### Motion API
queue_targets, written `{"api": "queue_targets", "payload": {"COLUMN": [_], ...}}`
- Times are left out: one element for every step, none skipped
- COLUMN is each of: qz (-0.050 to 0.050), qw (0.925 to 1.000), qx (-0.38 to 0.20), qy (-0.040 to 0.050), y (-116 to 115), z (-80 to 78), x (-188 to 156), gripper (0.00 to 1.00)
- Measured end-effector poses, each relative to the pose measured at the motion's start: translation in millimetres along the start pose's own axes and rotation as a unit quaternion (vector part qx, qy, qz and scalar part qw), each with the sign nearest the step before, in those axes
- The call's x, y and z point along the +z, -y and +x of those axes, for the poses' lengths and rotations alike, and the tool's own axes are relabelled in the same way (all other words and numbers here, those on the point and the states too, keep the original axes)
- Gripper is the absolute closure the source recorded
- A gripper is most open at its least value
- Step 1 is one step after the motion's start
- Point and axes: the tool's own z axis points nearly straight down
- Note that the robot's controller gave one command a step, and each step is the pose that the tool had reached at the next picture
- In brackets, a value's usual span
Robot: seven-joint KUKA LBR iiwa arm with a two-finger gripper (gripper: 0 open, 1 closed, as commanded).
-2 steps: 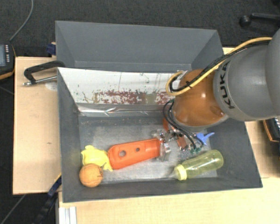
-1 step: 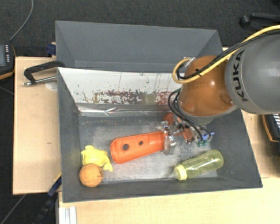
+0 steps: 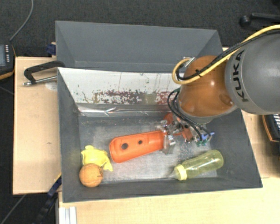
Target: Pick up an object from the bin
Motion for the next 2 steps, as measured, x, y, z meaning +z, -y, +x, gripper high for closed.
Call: {"api": "queue_targets", "payload": {"qz": [-0.002,-0.002], "qw": [1.0000,1.0000], "qx": [-0.002,-0.004], "qy": [-0.0074,-0.0066], "y": [-8.2,-11.7], "z": [1.1,0.1], "x": [23.0,16.2], "gripper": [1.00,1.00]}}
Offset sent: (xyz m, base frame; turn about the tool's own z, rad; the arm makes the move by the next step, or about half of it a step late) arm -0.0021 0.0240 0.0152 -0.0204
